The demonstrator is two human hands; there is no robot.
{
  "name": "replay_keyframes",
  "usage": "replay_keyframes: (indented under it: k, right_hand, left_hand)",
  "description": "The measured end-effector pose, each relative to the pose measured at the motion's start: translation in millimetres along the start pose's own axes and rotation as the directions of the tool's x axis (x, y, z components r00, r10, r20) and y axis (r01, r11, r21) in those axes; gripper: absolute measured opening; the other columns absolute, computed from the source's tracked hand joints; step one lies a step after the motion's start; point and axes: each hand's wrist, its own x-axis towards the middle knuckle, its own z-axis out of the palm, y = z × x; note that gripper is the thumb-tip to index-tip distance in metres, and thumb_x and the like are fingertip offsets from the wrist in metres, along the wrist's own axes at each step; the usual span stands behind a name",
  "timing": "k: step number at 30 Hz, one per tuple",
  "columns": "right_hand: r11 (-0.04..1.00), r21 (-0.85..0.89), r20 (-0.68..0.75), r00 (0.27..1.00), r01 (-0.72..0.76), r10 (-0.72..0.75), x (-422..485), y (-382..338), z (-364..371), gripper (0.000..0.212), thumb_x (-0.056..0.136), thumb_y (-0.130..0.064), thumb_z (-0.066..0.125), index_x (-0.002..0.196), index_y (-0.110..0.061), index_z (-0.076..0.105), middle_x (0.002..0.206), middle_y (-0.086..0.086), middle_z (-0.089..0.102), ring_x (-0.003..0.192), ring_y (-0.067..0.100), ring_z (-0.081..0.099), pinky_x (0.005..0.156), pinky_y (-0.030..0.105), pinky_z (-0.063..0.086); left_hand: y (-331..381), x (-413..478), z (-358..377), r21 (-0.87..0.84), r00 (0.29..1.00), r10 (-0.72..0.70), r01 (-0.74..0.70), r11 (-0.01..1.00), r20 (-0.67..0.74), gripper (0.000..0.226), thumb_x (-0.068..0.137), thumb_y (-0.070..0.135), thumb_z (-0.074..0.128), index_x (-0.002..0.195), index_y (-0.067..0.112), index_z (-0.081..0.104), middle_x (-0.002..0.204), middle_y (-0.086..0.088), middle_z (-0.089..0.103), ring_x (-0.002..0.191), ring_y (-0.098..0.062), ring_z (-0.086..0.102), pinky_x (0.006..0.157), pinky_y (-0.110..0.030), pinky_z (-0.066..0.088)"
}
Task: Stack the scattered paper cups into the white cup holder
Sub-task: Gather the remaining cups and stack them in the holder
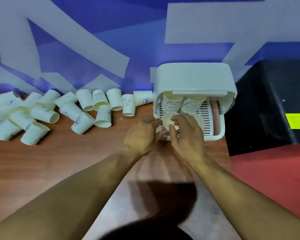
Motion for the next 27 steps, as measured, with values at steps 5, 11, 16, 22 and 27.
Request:
replay_keyframes:
  k: [5, 11, 16, 22, 27]
  right_hand:
    - [0.994, 0.015, 0.104, 0.989, 0.108, -0.109, 2, -64, 12, 0.021, 0.080, -0.017, 0.062, 0.100, -0.010, 0.062, 0.093, 0.007, 0.060, 0.087, 0.029, 0.056, 0.074, 0.040, 0.049]
    - [0.958, 0.054, 0.226, 0.931, 0.281, -0.286, 0, -162, 34, 0.025, 0.082, -0.024, 0.065, 0.106, -0.017, 0.062, 0.100, 0.001, 0.060, 0.092, 0.023, 0.055, 0.071, 0.029, 0.041]
    - [0.903, 0.112, 0.344, 0.837, 0.414, -0.426, 3, -245, 62, 0.031, 0.087, -0.033, 0.060, 0.116, -0.023, 0.058, 0.110, -0.004, 0.058, 0.103, 0.018, 0.055, 0.077, 0.030, 0.042]
    - [0.860, 0.137, 0.415, 0.760, 0.491, -0.500, 16, -322, 115, 0.035, 0.088, -0.037, 0.056, 0.121, -0.026, 0.054, 0.112, -0.005, 0.057, 0.105, 0.017, 0.053, 0.084, 0.033, 0.047]
    - [0.861, 0.086, 0.518, 0.715, 0.502, -0.469, 35, -378, 188, 0.031, 0.089, -0.038, 0.054, 0.118, -0.026, 0.054, 0.112, -0.008, 0.056, 0.103, 0.017, 0.051, 0.081, 0.032, 0.044]
  left_hand:
    - [-25, -50, -45, 0.111, 0.987, -0.119, 0.131, 0.985, -0.105, 0.032, 0.091, 0.045, 0.059, 0.117, 0.026, 0.063, 0.110, 0.003, 0.064, 0.094, -0.022, 0.062, 0.072, -0.037, 0.053]
    - [-68, -136, -111, 0.181, 0.934, -0.302, 0.336, 0.924, -0.190, 0.035, 0.090, 0.046, 0.058, 0.121, 0.030, 0.061, 0.114, 0.005, 0.063, 0.103, -0.020, 0.061, 0.081, -0.038, 0.052]
    - [-113, -208, -161, 0.163, 0.845, -0.466, 0.515, 0.842, -0.262, 0.034, 0.090, 0.046, 0.057, 0.119, 0.029, 0.061, 0.118, 0.006, 0.062, 0.103, -0.018, 0.061, 0.079, -0.036, 0.052]
    - [-195, -263, -201, 0.101, 0.756, -0.581, 0.631, 0.769, -0.301, 0.034, 0.090, 0.045, 0.057, 0.121, 0.031, 0.060, 0.114, 0.007, 0.061, 0.100, -0.019, 0.060, 0.077, -0.033, 0.050]
    - [-283, -275, -210, -0.021, 0.732, -0.634, 0.650, 0.760, -0.249, 0.035, 0.089, 0.047, 0.055, 0.121, 0.035, 0.059, 0.116, 0.010, 0.060, 0.100, -0.017, 0.061, 0.079, -0.036, 0.052]
